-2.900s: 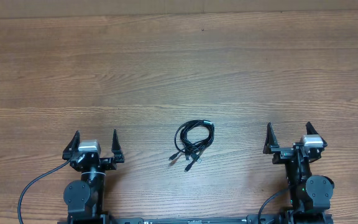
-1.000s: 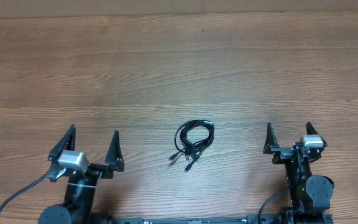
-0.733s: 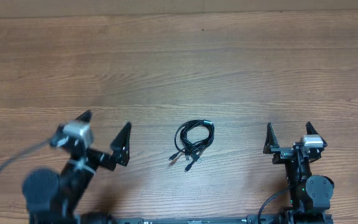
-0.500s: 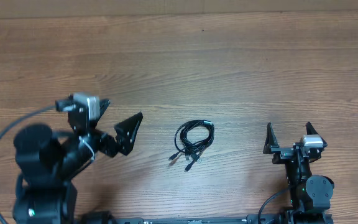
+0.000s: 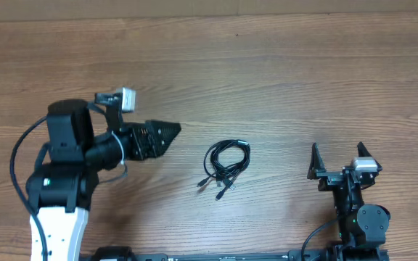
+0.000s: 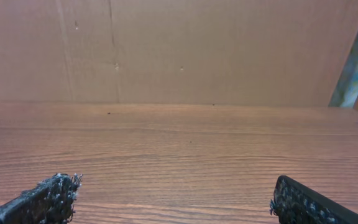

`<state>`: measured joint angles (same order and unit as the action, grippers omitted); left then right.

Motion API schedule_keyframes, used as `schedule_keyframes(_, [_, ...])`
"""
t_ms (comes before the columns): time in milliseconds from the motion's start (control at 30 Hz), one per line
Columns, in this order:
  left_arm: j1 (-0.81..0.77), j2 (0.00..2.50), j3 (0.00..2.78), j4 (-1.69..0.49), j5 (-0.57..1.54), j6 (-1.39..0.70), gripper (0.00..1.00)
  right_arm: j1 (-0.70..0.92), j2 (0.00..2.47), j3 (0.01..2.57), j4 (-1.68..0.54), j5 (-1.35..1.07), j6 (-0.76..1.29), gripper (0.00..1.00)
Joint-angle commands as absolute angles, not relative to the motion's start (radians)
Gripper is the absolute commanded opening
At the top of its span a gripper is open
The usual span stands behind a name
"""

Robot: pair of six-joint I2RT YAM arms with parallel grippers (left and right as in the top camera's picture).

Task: Untangle cables
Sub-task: 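Reach the left gripper forward and down onto the black cable bundle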

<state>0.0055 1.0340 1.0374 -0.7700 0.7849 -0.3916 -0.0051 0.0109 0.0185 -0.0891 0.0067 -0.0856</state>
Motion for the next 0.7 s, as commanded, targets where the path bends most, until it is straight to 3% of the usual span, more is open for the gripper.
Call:
schedule_keyframes(0, [-0.055,1.092,1.062,-0.791,0.682,-0.543,0.78,-0.007,0.003,0.008,-0.082,0.005,-0.087,1.00])
schedule_keyframes(367, [-0.524,1.216,1.062,-0.829,-0.114,-0.772,0.79,-0.007,0.003,0.008,-0.082,0.005,-0.087,1.00])
schedule_keyframes(533, [-0.630,1.349,1.062,-0.773,-0.168,-0.745,0.81,-0.007,0.003,0.008,-0.082,0.005,-0.087,1.00])
schedule_keyframes(667, [-0.649,1.465,1.062,-0.696,-0.168,-0.588,0.82,-0.007,0.003,0.008,-0.082,0.005,-0.087,1.00])
